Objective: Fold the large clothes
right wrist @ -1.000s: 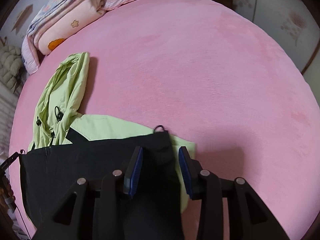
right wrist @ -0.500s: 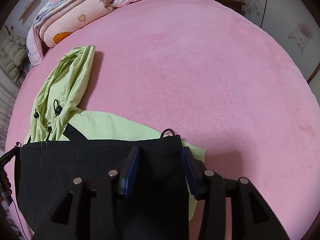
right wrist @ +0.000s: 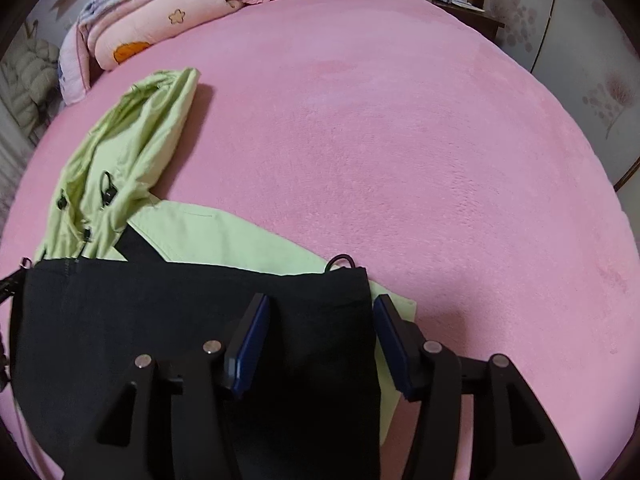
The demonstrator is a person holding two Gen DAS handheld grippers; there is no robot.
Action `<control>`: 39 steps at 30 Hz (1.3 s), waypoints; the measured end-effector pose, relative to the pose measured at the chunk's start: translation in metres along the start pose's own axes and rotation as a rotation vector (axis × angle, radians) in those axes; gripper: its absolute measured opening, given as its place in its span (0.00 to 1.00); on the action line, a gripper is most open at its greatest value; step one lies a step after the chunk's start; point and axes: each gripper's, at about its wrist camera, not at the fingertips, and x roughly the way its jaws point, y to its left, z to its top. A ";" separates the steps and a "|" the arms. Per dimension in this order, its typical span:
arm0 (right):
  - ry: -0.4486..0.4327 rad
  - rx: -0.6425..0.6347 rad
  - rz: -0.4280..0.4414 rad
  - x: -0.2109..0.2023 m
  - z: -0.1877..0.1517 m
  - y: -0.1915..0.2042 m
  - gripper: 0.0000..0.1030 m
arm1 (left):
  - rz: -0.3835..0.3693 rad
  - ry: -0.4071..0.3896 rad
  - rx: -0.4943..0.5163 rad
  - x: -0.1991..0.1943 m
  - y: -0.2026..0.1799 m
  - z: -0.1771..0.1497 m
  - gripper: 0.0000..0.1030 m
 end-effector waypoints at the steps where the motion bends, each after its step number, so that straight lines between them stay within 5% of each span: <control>1: 0.005 0.005 -0.007 0.002 -0.001 0.001 0.52 | 0.022 -0.002 0.024 -0.001 -0.004 -0.001 0.18; 4: -0.006 0.008 -0.078 0.003 -0.003 0.004 0.23 | 0.076 -0.011 0.067 -0.005 -0.015 0.001 0.13; 10: -0.076 0.011 -0.101 -0.024 -0.007 0.005 0.06 | 0.105 -0.024 0.017 -0.027 -0.016 0.012 0.12; 19: -0.217 0.030 -0.115 -0.071 0.012 0.011 0.05 | 0.135 -0.093 -0.001 -0.052 -0.020 0.043 0.12; 31: -0.114 -0.036 -0.259 0.000 0.017 0.027 0.00 | 0.283 0.001 0.040 0.023 -0.038 0.038 0.12; 34: -0.045 0.072 -0.371 0.017 0.014 -0.007 0.00 | 0.274 0.006 0.017 0.032 -0.036 0.035 0.13; 36: -0.014 0.196 -0.357 0.019 0.008 -0.040 0.00 | 0.285 -0.001 0.023 0.034 -0.039 0.034 0.14; 39: -0.041 0.204 -0.355 0.008 0.001 -0.051 0.00 | 0.303 -0.007 0.037 0.035 -0.045 0.033 0.16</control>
